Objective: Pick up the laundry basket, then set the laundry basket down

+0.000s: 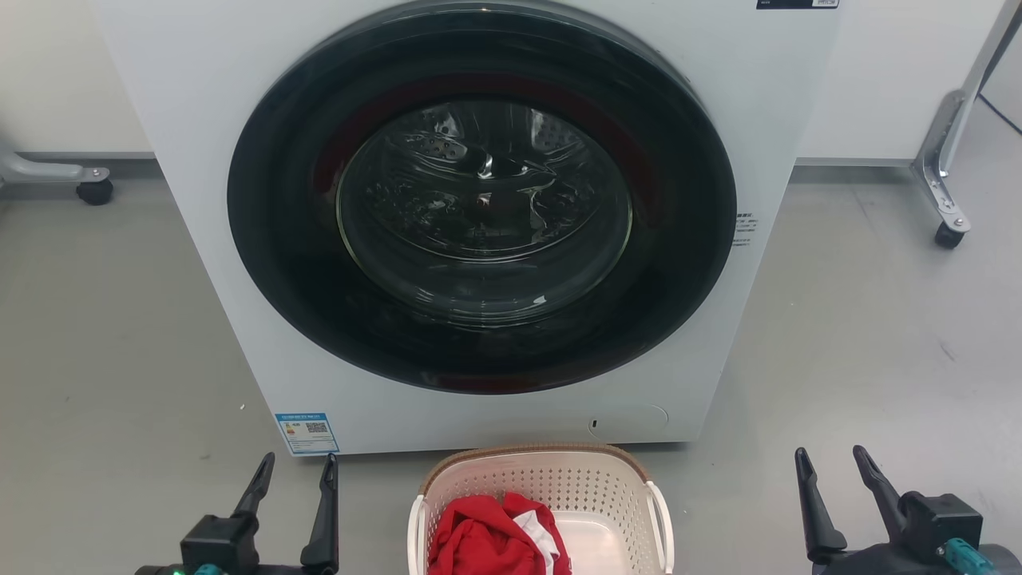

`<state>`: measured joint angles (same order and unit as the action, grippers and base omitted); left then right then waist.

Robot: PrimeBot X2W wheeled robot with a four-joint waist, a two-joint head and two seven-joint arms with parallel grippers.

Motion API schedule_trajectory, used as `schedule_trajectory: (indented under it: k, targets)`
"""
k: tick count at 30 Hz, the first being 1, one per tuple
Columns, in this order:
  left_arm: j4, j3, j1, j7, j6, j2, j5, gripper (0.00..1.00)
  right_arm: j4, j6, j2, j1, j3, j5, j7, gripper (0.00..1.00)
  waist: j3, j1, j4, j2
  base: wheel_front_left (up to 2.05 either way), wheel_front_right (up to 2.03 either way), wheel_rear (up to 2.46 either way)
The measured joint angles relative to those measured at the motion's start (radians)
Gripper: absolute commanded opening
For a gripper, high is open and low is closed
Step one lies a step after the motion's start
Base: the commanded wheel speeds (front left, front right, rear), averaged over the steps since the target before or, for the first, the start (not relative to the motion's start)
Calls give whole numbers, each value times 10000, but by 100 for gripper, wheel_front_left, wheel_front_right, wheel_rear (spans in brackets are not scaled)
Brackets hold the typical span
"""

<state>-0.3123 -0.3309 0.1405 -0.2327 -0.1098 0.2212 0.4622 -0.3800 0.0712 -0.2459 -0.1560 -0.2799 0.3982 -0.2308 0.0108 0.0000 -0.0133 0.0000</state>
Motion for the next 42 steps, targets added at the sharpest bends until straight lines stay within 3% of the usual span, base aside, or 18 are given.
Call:
schedule_trajectory:
  k: [6, 42]
  targets:
    - [-17, -159, 0, -173, -142, -2, -623, 100, -115, 94, -71, -3, -151, -644, -182, 100, 23, 0, 3, 0, 0, 0, 0]
    - [-422, 19, -5, -173, -142, -305, -623, 100, -395, 151, 59, 3, 121, -633, -184, 100, -93, 0, 61, 0, 0, 0, 0]
